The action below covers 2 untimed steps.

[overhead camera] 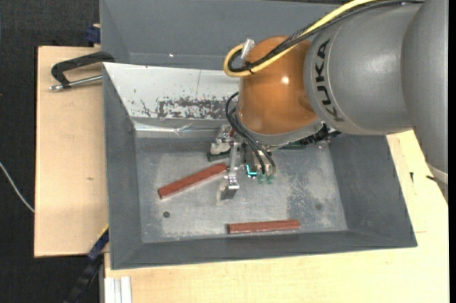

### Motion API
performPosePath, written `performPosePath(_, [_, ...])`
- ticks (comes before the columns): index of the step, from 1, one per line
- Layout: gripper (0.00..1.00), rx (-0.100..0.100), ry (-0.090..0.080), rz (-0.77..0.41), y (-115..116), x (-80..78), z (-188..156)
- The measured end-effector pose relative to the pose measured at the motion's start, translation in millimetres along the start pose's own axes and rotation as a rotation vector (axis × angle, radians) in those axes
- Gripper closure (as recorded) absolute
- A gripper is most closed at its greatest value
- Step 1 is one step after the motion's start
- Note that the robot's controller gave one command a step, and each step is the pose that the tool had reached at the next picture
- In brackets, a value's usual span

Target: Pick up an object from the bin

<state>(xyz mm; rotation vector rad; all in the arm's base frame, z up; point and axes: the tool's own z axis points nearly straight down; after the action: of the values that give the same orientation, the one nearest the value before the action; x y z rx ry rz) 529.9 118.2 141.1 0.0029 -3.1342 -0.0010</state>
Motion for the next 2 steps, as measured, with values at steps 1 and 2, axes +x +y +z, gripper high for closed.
performPosePath(1, [0.00,-0.001,-0.007,0.001,-1,-1.5,-4])
performPosePath(2, [1.00,-0.003,-0.010,-0.047,28,-25.5,63])
